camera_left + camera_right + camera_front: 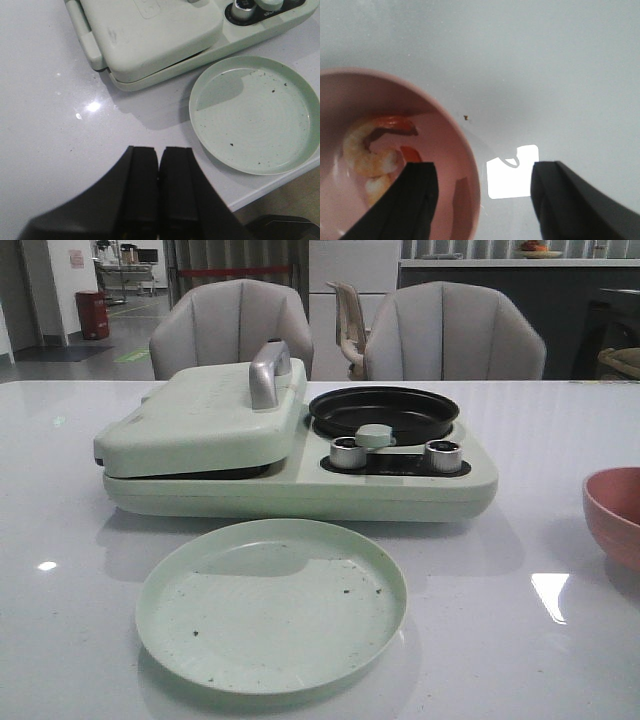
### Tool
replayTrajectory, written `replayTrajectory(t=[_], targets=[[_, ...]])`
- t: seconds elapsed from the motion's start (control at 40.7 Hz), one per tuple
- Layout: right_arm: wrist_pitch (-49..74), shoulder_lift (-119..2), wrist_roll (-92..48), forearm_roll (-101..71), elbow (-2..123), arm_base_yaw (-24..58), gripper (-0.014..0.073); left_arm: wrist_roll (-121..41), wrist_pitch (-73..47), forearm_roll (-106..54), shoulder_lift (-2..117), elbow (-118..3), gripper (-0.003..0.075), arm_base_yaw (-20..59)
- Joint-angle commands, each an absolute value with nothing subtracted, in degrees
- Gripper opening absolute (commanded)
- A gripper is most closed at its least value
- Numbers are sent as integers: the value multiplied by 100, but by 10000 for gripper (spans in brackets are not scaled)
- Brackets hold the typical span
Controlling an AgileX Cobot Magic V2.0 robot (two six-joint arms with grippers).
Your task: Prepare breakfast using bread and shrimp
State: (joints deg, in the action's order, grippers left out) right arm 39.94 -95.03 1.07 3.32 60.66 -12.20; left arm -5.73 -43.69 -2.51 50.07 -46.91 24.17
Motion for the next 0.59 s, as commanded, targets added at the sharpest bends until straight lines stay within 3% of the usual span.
replayTrajectory(t=[0.0,0.27,0.565], targets=[[3629,-9501,46,347,6274,-1248,516,-516,-3940,-261,4973,-4840,100,2464],[3362,-9800,46,226,6278,-1248,499,-516,-3837,-261,4973,-4840,100,2464],[3407,-9884,46,226,6278,-1248,278,-516,-3608,-261,4973,-4840,100,2464]])
